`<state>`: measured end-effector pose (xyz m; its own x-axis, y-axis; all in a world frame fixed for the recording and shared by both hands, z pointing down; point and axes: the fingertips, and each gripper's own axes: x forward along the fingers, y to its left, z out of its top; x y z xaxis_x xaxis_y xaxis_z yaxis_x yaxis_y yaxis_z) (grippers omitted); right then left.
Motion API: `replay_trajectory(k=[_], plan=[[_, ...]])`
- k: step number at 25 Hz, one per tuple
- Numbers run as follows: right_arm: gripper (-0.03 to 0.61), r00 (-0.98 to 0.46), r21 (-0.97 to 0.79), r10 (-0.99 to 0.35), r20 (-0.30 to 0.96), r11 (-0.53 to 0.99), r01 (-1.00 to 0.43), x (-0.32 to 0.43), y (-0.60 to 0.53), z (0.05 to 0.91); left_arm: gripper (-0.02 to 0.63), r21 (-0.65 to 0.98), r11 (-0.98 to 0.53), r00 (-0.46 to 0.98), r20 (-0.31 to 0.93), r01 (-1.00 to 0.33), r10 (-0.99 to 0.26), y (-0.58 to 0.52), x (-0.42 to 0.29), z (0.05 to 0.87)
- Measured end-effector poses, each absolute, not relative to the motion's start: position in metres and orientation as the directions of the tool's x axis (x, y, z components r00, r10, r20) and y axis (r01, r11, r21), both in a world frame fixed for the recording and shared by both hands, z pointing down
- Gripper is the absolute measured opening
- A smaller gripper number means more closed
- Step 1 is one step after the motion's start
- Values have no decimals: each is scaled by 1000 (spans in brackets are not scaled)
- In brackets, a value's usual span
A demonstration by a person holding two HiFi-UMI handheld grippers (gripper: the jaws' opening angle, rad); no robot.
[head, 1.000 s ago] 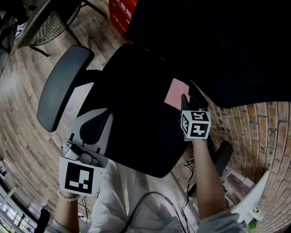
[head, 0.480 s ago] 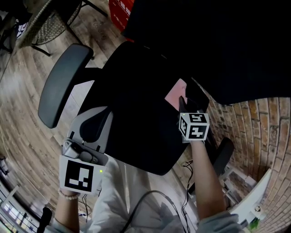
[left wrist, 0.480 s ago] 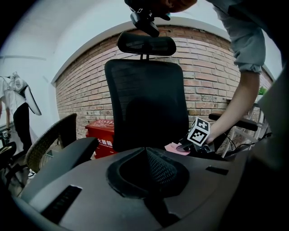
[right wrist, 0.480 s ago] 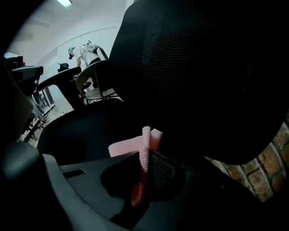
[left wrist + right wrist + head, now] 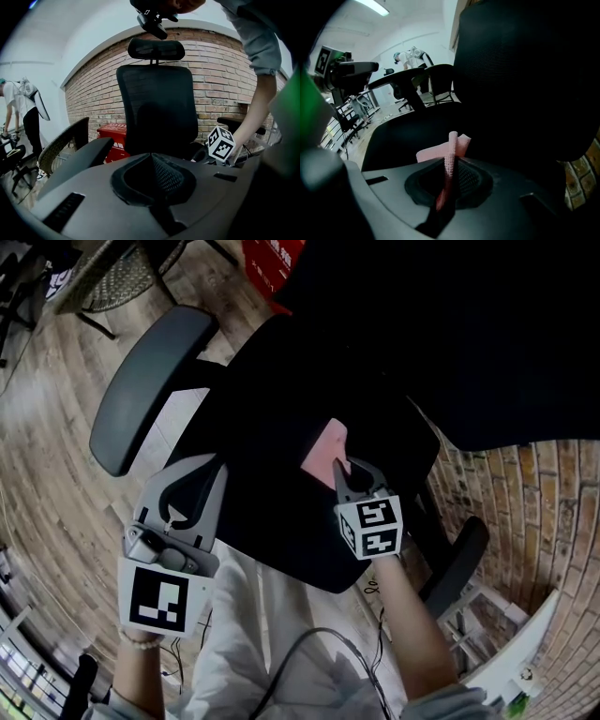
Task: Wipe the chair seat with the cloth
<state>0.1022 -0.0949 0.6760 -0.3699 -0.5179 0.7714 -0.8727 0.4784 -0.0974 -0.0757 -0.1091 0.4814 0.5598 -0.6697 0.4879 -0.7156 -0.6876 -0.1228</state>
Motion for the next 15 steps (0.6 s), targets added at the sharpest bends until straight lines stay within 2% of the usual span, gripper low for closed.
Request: replay_trajectory(k=[4, 8, 15], plan=[[55, -447, -141, -472, 760, 552, -822, 56, -70, 678, 18, -121, -658, 527, 501, -743, -687, -97, -92, 486], [54, -512, -176, -404, 758, 629, -757, 8, -38, 675, 18, -14, -530, 452, 504, -848, -736, -82, -113, 489], [54, -616, -226, -286, 734, 753, -618, -65, 14, 667, 18, -21, -486, 408, 513, -874, -755, -66, -136, 491]])
